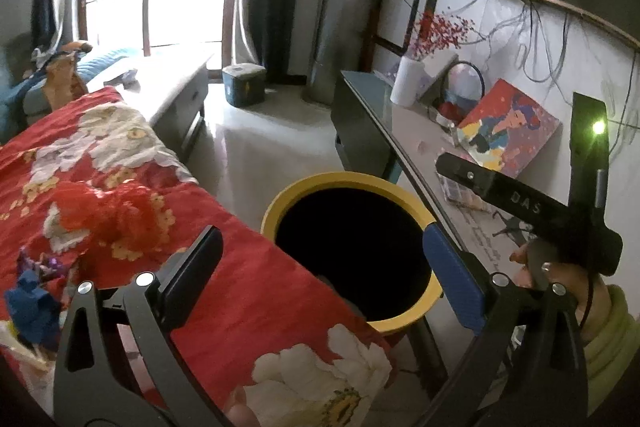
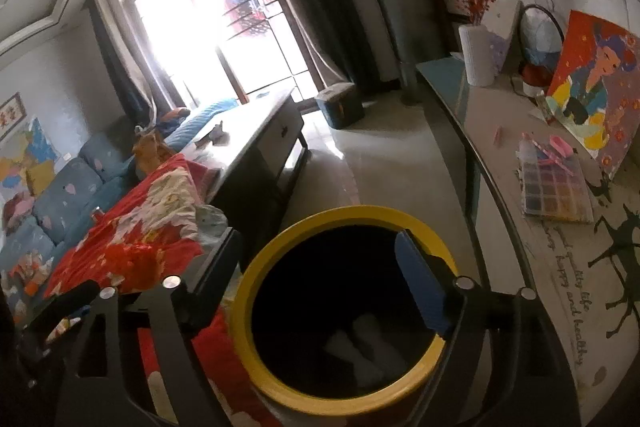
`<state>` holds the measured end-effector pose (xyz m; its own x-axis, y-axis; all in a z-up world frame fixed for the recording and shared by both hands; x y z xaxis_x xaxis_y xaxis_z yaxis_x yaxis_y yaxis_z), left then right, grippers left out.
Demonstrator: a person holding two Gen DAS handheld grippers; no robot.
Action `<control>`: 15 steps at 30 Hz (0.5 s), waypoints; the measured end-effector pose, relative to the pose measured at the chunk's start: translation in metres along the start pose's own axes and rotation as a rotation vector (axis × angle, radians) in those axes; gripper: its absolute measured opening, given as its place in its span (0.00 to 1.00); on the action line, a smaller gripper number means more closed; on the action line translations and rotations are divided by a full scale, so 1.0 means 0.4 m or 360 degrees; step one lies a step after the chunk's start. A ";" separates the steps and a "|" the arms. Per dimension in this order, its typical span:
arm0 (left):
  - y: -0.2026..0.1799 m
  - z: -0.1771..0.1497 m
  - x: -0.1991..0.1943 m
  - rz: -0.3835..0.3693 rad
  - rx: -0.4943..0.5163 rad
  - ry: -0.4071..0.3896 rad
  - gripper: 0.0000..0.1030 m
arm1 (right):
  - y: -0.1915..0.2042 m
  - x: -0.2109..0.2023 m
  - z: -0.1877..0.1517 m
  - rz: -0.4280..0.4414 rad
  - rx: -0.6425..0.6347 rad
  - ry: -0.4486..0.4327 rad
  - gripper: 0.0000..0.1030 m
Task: Collect trash
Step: 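Open the left tool to drop the net into the bin, then return the left tool to the trash pile on the bedspread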
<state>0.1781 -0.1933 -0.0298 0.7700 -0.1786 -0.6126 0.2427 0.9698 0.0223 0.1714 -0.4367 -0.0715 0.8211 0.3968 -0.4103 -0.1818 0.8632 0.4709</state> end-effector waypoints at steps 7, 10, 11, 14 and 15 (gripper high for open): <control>0.055 -0.005 -0.053 0.0062 -0.0061 -0.0066 0.89 | 0.057 -0.009 0.001 0.0054 -0.0063 0.0006 0.79; 0.079 -0.008 -0.074 0.0086 -0.0105 -0.0087 0.89 | 0.087 -0.010 -0.005 0.0073 -0.0085 0.0005 0.81; 0.087 -0.008 -0.080 0.0090 -0.0119 -0.0091 0.89 | 0.098 -0.011 -0.007 0.0083 -0.0096 0.0007 0.81; 0.117 -0.012 -0.099 0.0119 -0.0157 -0.0114 0.89 | 0.129 -0.009 -0.010 0.0104 -0.0123 0.0011 0.82; 0.126 -0.012 -0.107 0.0126 -0.0169 -0.0121 0.89 | 0.136 -0.010 -0.012 0.0111 -0.0127 0.0011 0.82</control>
Point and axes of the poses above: each gripper's, at about its wrist camera, not at the fingertips, and x roughly the way its jaws point, y to its left, z to its top, the point moved 1 cm from there along x, roughly the way its jaws point, and after that the axes turned 15 degrees about z, right-handed, at the moved point
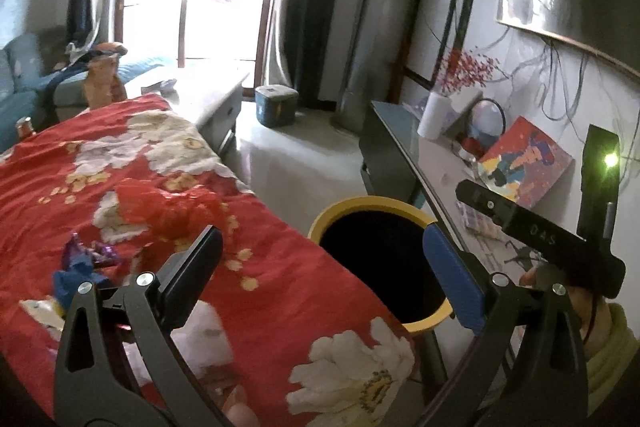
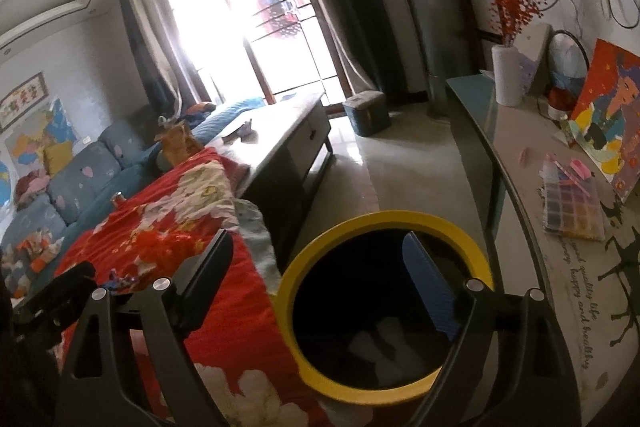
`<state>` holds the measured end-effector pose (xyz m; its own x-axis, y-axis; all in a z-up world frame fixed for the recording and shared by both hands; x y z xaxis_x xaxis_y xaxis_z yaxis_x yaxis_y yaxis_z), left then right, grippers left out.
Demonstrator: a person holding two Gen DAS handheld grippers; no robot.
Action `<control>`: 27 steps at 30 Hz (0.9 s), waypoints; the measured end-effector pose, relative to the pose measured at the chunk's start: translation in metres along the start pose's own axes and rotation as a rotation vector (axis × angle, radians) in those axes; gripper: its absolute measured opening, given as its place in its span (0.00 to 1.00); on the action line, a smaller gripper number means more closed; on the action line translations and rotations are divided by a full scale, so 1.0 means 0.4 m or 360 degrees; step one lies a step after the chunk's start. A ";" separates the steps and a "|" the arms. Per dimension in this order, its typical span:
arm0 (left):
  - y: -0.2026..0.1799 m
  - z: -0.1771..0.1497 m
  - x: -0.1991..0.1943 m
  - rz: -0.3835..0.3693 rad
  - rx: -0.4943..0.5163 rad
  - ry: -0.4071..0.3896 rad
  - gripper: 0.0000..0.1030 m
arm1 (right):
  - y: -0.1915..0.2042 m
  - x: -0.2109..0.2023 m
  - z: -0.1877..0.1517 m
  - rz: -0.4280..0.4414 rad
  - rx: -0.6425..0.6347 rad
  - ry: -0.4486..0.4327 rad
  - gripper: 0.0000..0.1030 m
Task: Collect trash
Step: 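Return the left tool to the trash pile on the bedspread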
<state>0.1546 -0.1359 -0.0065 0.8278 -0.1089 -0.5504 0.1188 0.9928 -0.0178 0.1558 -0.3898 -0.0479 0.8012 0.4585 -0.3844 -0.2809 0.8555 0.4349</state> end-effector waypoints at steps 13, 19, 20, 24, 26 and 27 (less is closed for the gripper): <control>0.138 -0.008 -0.065 0.0138 -0.0150 -0.0084 0.89 | 0.115 0.021 -0.016 0.0125 -0.0086 0.0045 0.83; 0.196 -0.020 -0.086 0.0205 -0.0195 -0.0094 0.89 | 0.178 0.035 -0.029 0.0192 -0.0132 0.0076 0.84; 0.202 -0.021 -0.087 0.0211 -0.0198 -0.0091 0.89 | 0.185 0.038 -0.031 0.0200 -0.0137 0.0080 0.84; 0.240 -0.030 -0.099 0.0243 -0.0233 -0.0081 0.89 | 0.219 0.051 -0.048 0.0236 -0.0161 0.0110 0.85; 0.265 -0.034 -0.105 0.0268 -0.0254 -0.0079 0.89 | 0.236 0.058 -0.058 0.0258 -0.0172 0.0132 0.85; 0.276 -0.035 -0.108 0.0277 -0.0262 -0.0079 0.89 | 0.245 0.062 -0.063 0.0269 -0.0179 0.0144 0.85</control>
Point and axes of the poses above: each gripper's, at about its wrist camera, not at the fingertips, and x roughly the way its jaws point, y to its left, z to its top, the point moved 1 cm from there along x, roughly the way its jaws point, and after that the axes turned 15 degrees about z, right-handed, at the moved point
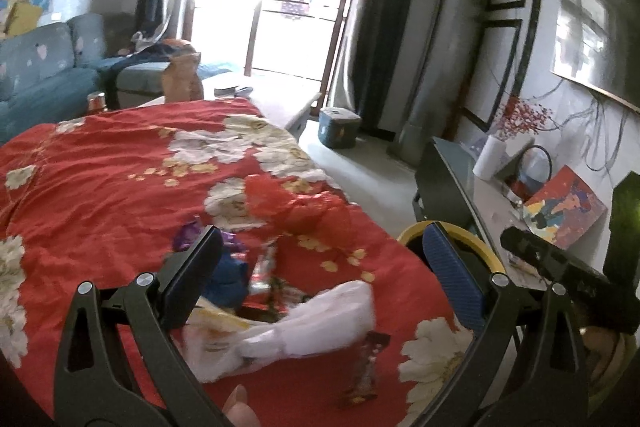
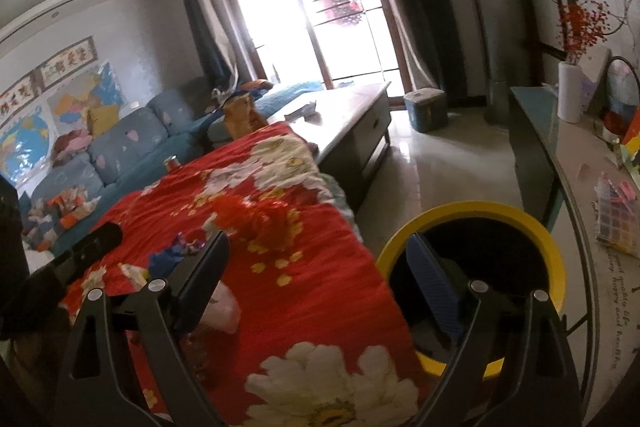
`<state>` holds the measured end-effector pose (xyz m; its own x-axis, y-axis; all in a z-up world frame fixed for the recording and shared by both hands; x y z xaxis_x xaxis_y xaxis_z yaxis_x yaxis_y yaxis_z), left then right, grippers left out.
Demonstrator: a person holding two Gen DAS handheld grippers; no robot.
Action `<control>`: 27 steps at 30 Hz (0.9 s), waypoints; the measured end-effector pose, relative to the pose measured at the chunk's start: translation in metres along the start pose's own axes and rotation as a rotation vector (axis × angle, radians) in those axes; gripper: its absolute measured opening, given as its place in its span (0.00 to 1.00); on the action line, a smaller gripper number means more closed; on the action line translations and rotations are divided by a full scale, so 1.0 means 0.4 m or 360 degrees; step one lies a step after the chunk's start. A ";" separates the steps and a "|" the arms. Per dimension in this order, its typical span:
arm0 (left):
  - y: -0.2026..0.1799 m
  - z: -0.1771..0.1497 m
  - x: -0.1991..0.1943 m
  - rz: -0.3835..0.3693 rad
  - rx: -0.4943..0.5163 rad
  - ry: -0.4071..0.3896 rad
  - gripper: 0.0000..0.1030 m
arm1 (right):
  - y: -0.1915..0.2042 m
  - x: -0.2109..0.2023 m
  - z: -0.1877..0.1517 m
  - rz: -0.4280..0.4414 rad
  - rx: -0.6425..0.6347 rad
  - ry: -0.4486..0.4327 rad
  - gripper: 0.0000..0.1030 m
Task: Collect trash
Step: 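Return the left tool to the trash pile on the bedspread, then grasp the white printed snack bag with the left tool while the right tool grasps a wrapper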
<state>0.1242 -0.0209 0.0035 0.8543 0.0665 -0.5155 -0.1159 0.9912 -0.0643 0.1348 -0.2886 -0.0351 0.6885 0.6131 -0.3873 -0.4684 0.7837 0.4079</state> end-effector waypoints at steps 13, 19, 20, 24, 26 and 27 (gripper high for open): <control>0.156 -0.018 -0.009 0.0189 -0.0078 0.0031 0.89 | 0.114 0.066 -0.061 0.0136 -0.0091 0.0156 0.85; 0.226 -0.039 -0.005 0.0244 -0.0112 0.0077 0.89 | 0.153 0.090 -0.090 0.0174 -0.0118 0.0225 0.85; 0.233 -0.043 -0.005 0.0249 -0.0112 0.0084 0.89 | 0.159 0.094 -0.094 0.0182 -0.0123 0.0236 0.85; 0.260 -0.063 -0.006 0.0253 -0.0103 0.0121 0.89 | 0.168 0.110 -0.110 0.0192 -0.0125 0.0277 0.85; 0.265 -0.073 -0.005 0.0259 -0.0088 0.0128 0.89 | 0.172 0.119 -0.119 0.0199 -0.0121 0.0300 0.85; 0.268 -0.076 -0.002 0.0258 -0.0080 0.0134 0.89 | 0.172 0.125 -0.124 0.0202 -0.0120 0.0313 0.85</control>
Point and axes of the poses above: each gripper's, at about its wrist camera, not at the fingertips, and x roughly the way its jaws point, y to its left, z to its top, the point moved 1 cm from there along x, roughly the way its jaws point, and after that the axes turned 15 degrees about z, right-handed, at the moved point
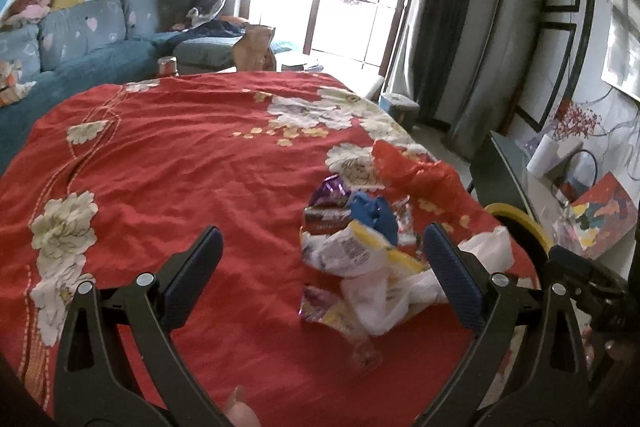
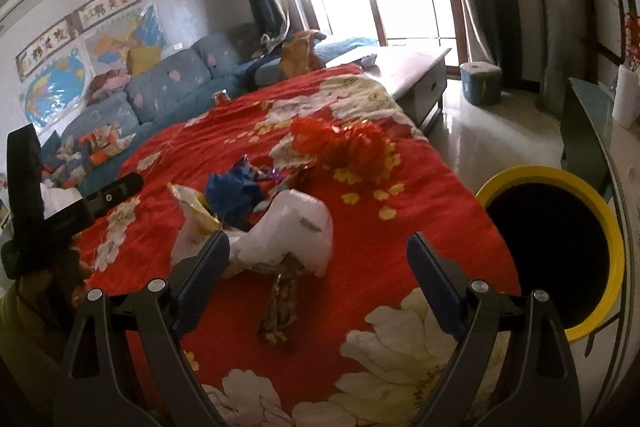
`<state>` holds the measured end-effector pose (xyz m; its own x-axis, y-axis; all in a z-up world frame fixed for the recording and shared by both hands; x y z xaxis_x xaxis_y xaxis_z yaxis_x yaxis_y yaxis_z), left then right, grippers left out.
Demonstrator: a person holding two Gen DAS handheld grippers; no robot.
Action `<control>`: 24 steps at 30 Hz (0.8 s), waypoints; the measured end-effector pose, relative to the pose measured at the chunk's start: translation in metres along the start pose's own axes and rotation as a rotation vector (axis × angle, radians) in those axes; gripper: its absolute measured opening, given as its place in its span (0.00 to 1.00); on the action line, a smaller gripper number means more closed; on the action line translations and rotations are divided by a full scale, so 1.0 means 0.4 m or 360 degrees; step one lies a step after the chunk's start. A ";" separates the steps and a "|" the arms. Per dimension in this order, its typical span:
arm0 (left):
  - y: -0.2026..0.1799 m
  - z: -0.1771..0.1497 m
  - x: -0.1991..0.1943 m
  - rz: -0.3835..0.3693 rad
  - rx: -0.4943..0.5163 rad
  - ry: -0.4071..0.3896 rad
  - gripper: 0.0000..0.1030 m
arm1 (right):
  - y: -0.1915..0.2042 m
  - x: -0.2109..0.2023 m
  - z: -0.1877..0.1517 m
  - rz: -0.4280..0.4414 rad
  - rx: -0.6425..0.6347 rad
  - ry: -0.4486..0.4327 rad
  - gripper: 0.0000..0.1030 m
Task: Collect trash
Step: 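Grasp the white printed snack bag with the left tool while the right tool grasps a wrapper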
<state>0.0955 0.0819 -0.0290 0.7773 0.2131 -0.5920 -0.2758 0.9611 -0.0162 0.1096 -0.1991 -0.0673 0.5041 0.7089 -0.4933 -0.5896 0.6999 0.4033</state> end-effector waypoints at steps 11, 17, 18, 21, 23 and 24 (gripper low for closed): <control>-0.045 -0.025 0.040 -0.0137 0.0055 0.0075 0.77 | 0.018 0.070 -0.051 0.0081 0.0024 0.0168 0.85; -0.055 -0.009 0.074 -0.0217 -0.0021 0.0115 0.68 | 0.030 0.104 -0.077 0.0124 0.0018 0.0248 0.79; -0.056 -0.006 0.079 -0.0219 -0.0024 0.0119 0.65 | 0.029 0.110 -0.081 0.0132 0.0026 0.0260 0.77; -0.050 0.002 0.100 -0.0249 -0.0079 0.0156 0.59 | 0.019 0.123 -0.088 0.0152 0.0061 0.0293 0.70; -0.047 0.005 0.109 -0.0274 -0.0110 0.0177 0.59 | 0.011 0.127 -0.089 0.0166 0.0078 0.0310 0.64; -0.047 0.004 0.117 -0.0283 -0.0115 0.0202 0.58 | 0.010 0.127 -0.090 0.0175 0.0087 0.0313 0.59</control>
<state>0.1380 0.0743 -0.0551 0.7412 0.0133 -0.6712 -0.1842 0.9655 -0.1842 0.1101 -0.1633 -0.1186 0.3027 0.7543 -0.5825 -0.5965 0.6266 0.5015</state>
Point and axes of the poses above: each gripper's, at about its wrist camera, not at the fingertips, and x roughly the way its jaws point, y to its left, z to its top, the point moved 1 cm from there along x, roughly the way its jaws point, and after that the axes turned 15 degrees about z, right-handed, at the moved point
